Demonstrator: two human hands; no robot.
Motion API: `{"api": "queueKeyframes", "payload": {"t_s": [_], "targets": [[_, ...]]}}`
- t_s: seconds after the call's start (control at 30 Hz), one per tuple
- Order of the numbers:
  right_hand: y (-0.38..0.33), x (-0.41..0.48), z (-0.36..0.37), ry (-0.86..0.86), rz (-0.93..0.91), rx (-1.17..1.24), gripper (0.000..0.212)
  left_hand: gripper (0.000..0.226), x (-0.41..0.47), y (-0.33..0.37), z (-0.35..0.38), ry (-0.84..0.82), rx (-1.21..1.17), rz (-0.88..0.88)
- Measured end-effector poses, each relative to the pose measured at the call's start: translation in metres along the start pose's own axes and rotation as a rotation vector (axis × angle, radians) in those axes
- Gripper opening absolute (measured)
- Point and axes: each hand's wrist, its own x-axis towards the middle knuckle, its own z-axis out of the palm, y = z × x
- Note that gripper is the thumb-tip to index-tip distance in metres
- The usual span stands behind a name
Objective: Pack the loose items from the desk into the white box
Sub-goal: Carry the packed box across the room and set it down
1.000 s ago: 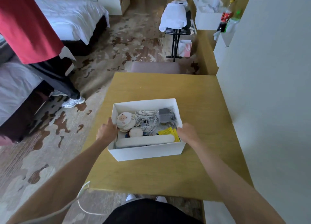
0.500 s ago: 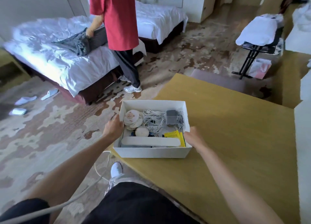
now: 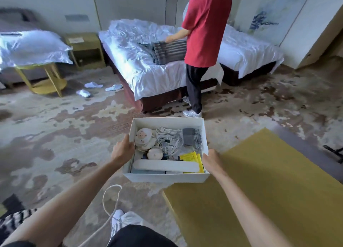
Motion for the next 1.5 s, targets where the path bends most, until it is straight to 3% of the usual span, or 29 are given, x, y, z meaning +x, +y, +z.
{"api": "queueKeyframes", "payload": {"t_s": [0.13,0.27,0.37,0.63,0.8,0.93,1.13,1.27,1.5], "targets": [[-0.077,0.049,0.067,-0.061,-0.044,-0.096,0.031,0.024,0.055,-0.074,-0.034,0.019,-0.036,-0.102],[-0.162,0.093,0.141,-0.151,-0.065,-0.155,0.024,0.007,0.104,-0.152,-0.078,0.057,-0.062,-0.213],[-0.228,0.117,0.196,-0.219,-0.134,-0.192,0.031,0.009,0.129,-0.209,-0.112,0.087,-0.073,-0.319],[-0.38,0.172,0.314,-0.4,-0.36,-0.279,0.023,0.019,0.161,-0.328,-0.181,0.247,-0.073,-0.586],[-0.473,0.204,0.383,-0.525,-0.512,-0.376,0.029,0.022,0.173,-0.371,-0.219,0.343,-0.09,-0.743],[-0.551,0.227,0.438,-0.673,-0.671,-0.418,0.019,0.022,0.193,-0.406,-0.247,0.437,-0.068,-0.858],[-0.676,0.253,0.505,-0.817,-0.947,-0.452,0.029,0.033,0.225,-0.439,-0.28,0.623,-0.095,-1.096],[-0.743,0.245,0.544,-0.914,-1.105,-0.489,0.023,0.024,0.229,-0.458,-0.297,0.731,-0.167,-1.284],[-0.819,0.186,0.639,-1.032,-1.307,-0.569,0.017,0.032,0.2,-0.513,-0.318,0.859,-0.187,-1.492]]}}
